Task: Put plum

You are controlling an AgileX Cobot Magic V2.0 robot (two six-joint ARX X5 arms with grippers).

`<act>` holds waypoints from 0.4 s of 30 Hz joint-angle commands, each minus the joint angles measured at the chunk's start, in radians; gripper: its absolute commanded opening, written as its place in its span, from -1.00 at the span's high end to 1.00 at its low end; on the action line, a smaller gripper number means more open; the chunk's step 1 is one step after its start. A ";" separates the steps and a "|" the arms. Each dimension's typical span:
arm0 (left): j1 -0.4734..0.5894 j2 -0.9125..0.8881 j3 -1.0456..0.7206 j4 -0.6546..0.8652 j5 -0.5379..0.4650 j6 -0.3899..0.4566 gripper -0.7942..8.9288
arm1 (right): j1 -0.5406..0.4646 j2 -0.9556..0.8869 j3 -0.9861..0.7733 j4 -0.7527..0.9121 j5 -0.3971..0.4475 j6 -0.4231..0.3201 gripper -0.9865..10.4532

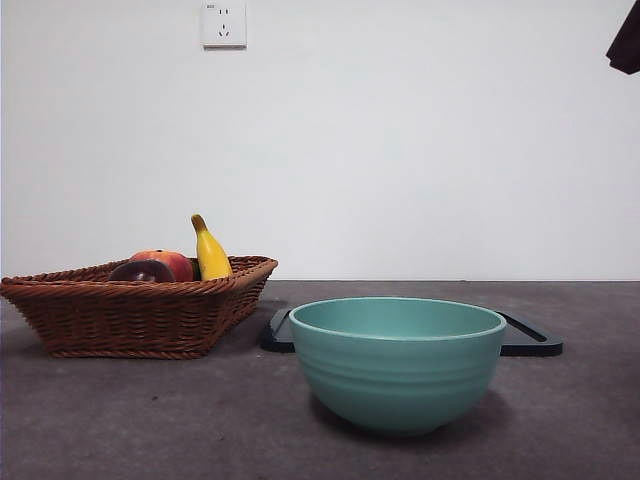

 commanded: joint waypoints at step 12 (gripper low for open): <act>0.028 -0.106 -0.166 -0.074 -0.032 -0.046 0.82 | 0.006 0.006 0.016 0.010 -0.002 -0.012 0.82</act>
